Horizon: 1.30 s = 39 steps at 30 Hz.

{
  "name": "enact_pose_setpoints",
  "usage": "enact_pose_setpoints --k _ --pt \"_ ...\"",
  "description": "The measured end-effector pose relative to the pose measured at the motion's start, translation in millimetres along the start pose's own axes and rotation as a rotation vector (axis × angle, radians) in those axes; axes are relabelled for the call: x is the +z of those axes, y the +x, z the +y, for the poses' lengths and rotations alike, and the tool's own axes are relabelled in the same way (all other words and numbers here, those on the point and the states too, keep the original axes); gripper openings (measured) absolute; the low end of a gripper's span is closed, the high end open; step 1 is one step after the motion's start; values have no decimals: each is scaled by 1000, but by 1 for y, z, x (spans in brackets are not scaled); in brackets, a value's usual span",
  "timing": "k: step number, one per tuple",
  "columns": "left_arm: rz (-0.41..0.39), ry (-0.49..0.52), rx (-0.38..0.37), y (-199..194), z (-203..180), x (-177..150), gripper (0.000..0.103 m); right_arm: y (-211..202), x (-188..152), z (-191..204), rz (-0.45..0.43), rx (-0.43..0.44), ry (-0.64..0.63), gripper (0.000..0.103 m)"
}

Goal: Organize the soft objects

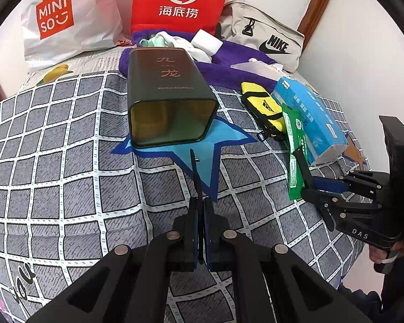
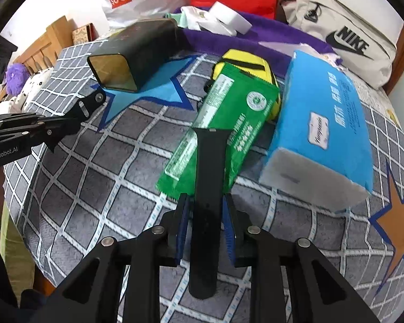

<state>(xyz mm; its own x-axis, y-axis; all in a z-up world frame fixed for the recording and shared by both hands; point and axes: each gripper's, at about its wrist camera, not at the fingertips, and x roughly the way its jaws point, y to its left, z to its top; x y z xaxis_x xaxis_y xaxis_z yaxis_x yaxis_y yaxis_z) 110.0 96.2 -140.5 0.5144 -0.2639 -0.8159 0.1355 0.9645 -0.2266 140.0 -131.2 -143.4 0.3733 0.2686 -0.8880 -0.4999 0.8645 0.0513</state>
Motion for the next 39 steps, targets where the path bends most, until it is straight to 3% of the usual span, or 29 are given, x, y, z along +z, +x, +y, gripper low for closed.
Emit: enact_pose_setpoints --k 1,17,39 --pt "-1 -6 -7 1 1 0 4 0 -1 0 -9 0 -7 21" --pt "-47 -18 -31 -23 -6 4 4 -45 -3 -11 -93 100 33 21" --pt "-136 -10 -14 -45 -26 72 4 -84 43 -79 -203 25 113 21"
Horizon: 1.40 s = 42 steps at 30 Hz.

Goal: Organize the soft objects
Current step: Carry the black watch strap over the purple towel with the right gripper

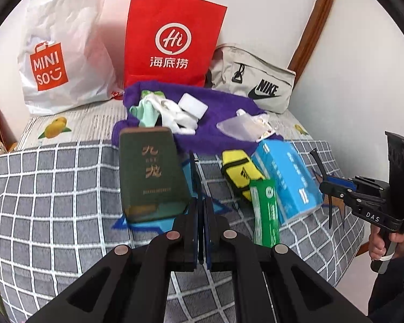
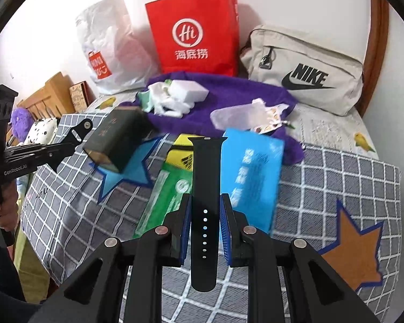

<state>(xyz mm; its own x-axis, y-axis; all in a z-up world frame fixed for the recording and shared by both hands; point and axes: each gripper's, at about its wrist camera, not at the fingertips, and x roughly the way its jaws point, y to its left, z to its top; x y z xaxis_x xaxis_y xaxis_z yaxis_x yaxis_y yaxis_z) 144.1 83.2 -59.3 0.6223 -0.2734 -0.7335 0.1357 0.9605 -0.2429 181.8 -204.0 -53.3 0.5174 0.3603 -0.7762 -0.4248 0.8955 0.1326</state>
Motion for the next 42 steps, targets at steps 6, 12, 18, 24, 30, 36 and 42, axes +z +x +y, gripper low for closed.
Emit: enact_pose_setpoints --k 6,12,18,24,30,36,42 --pt "-7 4 11 7 1 22 4 5 18 -14 -16 -10 15 21" --pt "-16 15 26 13 0 43 4 12 36 -23 -34 -6 25 21" --pt "-19 5 30 22 4 61 4 20 54 -30 -46 2 34 21" --pt "-30 4 38 31 7 80 4 32 73 -35 -47 -5 29 21" --pt "-13 3 54 46 13 100 4 46 95 -42 -52 -8 35 21" --pt "-9 -18 53 64 26 118 4 65 116 -49 -46 -6 39 21" --pt "-2 -29 49 84 35 136 4 94 137 -57 -17 15 50 21"
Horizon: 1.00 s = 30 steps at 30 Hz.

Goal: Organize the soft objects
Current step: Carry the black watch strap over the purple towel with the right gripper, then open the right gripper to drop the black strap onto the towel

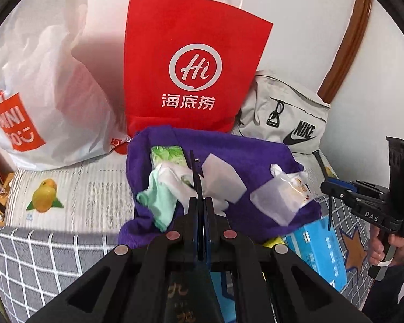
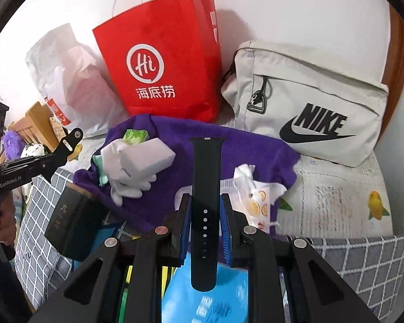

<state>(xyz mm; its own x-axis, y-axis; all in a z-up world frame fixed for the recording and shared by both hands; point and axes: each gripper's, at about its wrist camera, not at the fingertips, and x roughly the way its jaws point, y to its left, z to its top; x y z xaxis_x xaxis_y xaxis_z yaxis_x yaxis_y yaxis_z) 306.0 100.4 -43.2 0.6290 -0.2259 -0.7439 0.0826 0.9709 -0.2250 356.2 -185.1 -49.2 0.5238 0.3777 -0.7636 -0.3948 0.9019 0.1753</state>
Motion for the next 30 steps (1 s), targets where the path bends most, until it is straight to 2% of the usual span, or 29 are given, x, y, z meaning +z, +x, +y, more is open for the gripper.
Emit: enact_pose_setpoints --k 8,16,21,30 --pt "40 4 -4 36 5 19 4 45 23 -4 56 35 2 21" --pt "95 0 -14 69 8 26 4 87 33 -9 139 51 5 21" --pt "125 -4 -32 86 6 30 4 101 35 -12 169 61 12 21" --pt "185 -12 -18 112 4 28 4 117 35 -14 219 63 9 21"
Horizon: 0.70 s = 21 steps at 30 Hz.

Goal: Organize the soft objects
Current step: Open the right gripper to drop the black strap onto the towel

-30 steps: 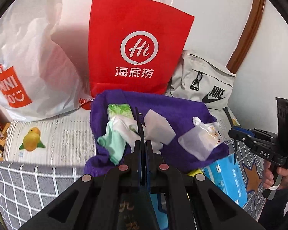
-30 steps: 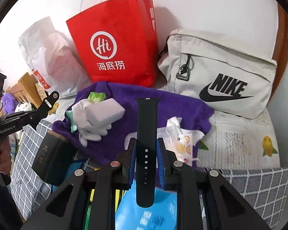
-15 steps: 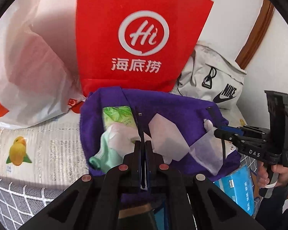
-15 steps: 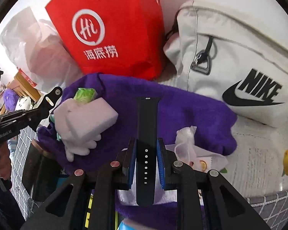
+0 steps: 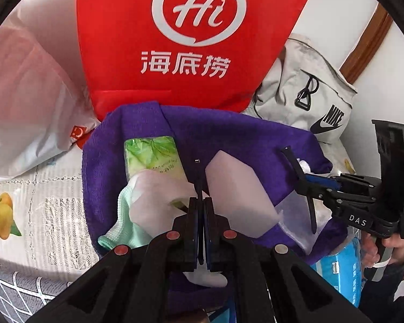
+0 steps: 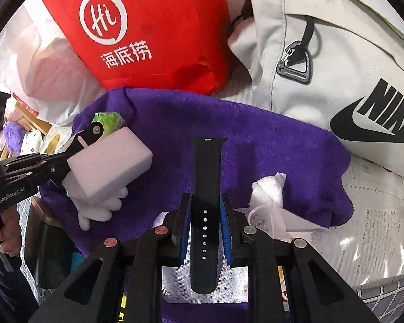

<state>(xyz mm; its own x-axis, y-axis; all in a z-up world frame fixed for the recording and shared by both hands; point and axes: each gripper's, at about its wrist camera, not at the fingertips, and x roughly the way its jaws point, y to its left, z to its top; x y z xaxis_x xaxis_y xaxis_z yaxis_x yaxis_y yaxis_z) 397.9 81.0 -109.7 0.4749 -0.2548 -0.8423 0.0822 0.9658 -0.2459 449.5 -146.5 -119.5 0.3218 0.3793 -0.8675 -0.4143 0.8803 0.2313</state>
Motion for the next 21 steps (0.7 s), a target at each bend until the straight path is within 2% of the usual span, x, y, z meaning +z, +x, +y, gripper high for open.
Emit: enact_pose_setpoints --k 6,8,9,11,13,21 --pt "-1 -19 12 5 3 -2 5 4 -2 -1 18 -13 -1 23" --pt "-13 -25 12 1 6 -1 8 3 -3 0 15 -17 -3 35" --pt "-16 -20 15 0 5 -1 11 1 -3 0 7 -23 -3 45" --pt "-28 -13 30 -5 7 -2 26 -6 -4 1 -18 -36 -4 52" --pt "-38 -13 34 -11 7 -3 32 -12 -4 0 -28 -34 -2 52" --pt "-59 -11 79 -38 4 -11 37 -46 -19 5 -70 -39 9 52"
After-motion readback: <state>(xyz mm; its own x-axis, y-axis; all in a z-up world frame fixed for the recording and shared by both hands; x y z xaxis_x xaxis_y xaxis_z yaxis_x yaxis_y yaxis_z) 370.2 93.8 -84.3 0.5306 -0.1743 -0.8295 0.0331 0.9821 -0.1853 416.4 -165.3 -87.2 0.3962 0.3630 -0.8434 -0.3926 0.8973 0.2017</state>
